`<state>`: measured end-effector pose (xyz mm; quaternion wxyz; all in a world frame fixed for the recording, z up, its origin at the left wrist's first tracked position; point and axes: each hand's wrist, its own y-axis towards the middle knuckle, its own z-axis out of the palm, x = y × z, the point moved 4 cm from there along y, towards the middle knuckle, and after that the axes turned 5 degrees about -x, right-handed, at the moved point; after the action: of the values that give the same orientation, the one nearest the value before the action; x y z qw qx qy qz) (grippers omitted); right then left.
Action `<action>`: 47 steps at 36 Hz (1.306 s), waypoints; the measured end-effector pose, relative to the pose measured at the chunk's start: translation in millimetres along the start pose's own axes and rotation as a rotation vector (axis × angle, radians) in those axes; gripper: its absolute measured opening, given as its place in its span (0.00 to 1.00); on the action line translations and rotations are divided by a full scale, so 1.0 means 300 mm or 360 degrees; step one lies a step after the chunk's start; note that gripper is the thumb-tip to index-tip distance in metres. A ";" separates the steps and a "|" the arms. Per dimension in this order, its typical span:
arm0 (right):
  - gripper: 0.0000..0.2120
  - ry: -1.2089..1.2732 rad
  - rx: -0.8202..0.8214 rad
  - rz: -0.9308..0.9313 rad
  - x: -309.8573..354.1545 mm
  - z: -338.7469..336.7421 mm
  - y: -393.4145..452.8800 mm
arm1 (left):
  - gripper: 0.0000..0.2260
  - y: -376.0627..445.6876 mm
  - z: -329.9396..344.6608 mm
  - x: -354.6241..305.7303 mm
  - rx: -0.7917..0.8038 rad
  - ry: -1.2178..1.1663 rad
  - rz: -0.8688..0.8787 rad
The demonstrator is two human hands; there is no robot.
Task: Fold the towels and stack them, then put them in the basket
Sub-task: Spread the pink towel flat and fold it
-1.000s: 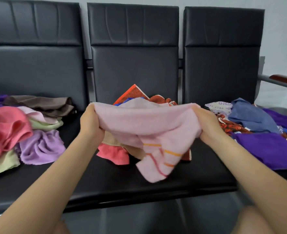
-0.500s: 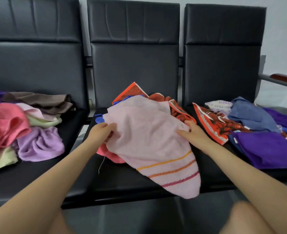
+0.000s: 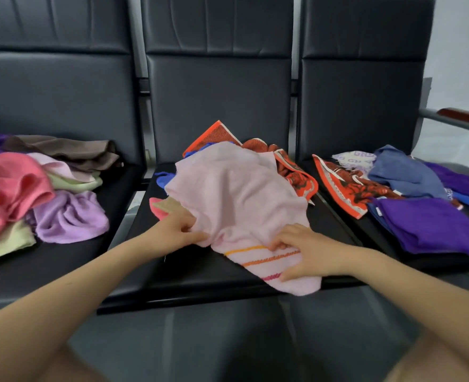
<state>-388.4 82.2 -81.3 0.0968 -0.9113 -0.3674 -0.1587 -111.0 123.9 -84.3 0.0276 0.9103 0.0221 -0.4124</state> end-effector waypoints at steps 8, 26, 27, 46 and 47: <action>0.08 0.0132 -0.0240 -0.0168 0.046 -0.001 0.031 | 0.13 0.027 -0.085 -0.087 -0.0518 -0.0961 -0.0042; 0.12 0.1234 -0.0499 0.0405 0.028 -0.042 0.195 | 0.12 0.088 -0.179 0.037 -0.1150 -0.0108 -0.0331; 0.14 0.1254 -0.0483 0.0431 0.019 -0.036 0.199 | 0.12 0.080 -0.169 0.007 -0.1187 -0.0033 -0.0231; 0.18 0.2381 -0.0074 0.0519 0.033 0.012 0.248 | 0.10 0.047 0.159 -0.178 -0.0421 0.0237 0.0518; 0.19 0.2405 -0.0064 0.0536 0.033 0.011 0.246 | 0.09 0.047 0.157 -0.179 -0.0423 0.0215 0.0524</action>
<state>-329.4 37.1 -85.3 0.3276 -0.6008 -0.0553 -0.7272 -180.8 105.6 -74.5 0.2127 0.9155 -0.0710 -0.3340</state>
